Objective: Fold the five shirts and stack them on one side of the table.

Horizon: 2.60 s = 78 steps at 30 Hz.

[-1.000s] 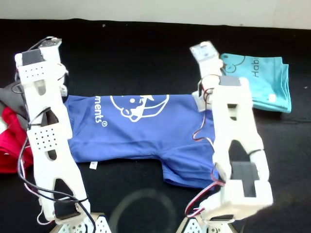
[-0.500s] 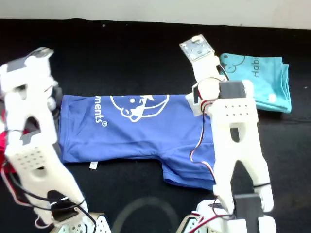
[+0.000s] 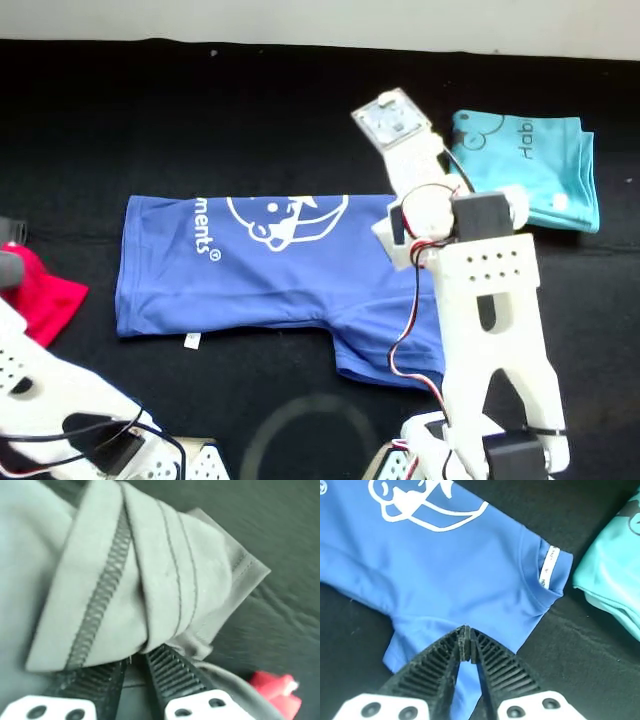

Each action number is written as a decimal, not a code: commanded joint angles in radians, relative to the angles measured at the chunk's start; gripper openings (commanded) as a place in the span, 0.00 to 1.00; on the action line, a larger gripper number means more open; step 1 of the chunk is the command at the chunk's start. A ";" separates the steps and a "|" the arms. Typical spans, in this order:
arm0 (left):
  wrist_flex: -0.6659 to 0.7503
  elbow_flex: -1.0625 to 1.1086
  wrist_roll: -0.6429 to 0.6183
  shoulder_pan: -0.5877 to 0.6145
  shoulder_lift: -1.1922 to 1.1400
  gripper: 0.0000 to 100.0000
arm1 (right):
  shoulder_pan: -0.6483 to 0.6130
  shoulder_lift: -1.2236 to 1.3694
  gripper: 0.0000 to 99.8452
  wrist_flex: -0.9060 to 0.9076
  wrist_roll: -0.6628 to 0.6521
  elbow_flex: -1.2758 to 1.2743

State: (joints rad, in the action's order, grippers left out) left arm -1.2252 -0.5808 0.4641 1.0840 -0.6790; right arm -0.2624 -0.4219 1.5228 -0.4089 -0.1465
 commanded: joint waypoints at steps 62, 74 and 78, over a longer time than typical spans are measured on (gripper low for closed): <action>0.359 0.731 0.143 0.137 0.782 0.02 | -0.182 -0.372 0.01 -0.257 -0.164 -0.868; -0.489 0.315 -0.014 -0.165 0.792 0.19 | -0.179 -0.374 0.01 -0.260 -0.164 -0.868; -0.535 0.292 -0.117 -0.246 0.717 0.19 | -0.179 -0.378 0.01 -0.259 -0.164 -0.868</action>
State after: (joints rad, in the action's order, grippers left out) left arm -1.7223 -0.2432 0.4104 0.8876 0.0667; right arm -0.4358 -0.7718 1.2697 -0.5608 -1.0180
